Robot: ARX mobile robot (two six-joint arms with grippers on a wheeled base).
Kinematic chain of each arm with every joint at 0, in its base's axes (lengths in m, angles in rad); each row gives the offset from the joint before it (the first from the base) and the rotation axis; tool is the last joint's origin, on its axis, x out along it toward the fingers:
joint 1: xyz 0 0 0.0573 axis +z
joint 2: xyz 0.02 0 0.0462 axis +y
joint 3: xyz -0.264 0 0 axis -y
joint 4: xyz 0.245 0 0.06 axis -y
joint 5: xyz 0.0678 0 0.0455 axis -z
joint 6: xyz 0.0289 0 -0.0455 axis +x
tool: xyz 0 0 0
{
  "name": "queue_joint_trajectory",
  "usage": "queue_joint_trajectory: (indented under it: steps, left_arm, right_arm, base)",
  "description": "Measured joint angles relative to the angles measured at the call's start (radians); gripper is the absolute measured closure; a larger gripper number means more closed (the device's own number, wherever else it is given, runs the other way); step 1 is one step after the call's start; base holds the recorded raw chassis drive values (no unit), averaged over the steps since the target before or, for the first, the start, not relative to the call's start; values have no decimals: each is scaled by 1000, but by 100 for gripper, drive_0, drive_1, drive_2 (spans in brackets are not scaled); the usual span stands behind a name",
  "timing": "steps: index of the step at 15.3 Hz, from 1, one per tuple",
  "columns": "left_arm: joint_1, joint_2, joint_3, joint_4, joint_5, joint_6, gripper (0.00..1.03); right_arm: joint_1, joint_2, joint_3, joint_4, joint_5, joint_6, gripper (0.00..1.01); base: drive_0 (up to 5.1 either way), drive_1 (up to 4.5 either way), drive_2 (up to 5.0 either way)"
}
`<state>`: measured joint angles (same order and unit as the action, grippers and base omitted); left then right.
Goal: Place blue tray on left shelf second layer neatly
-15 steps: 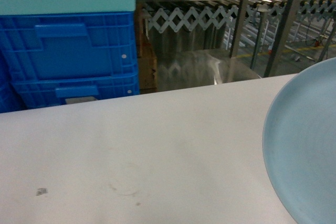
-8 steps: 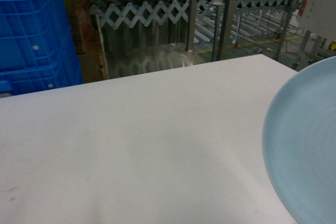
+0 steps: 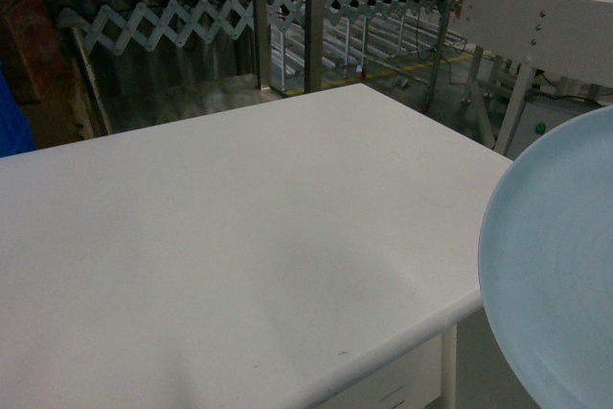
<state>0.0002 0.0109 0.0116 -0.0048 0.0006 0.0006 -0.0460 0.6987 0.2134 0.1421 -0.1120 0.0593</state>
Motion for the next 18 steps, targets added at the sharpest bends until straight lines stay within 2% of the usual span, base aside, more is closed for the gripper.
queue_joint_trajectory:
  steps: [5,11,18]
  left_arm:
    - [0,0,0,2,-1,0,5]
    - [-1,0,0,1,-1,0,5]
    - [-1,0,0,0,-1,0,5]
  right_arm:
    - [0,0,0,0,0,0,99]
    - [0,0,-1,0,-4,0,99]
    - [0,0,-2,0,-1,0,99]
  base:
    - [-152,-152,-152]
    - [298,-127,-565]
    - [448,20,-416]
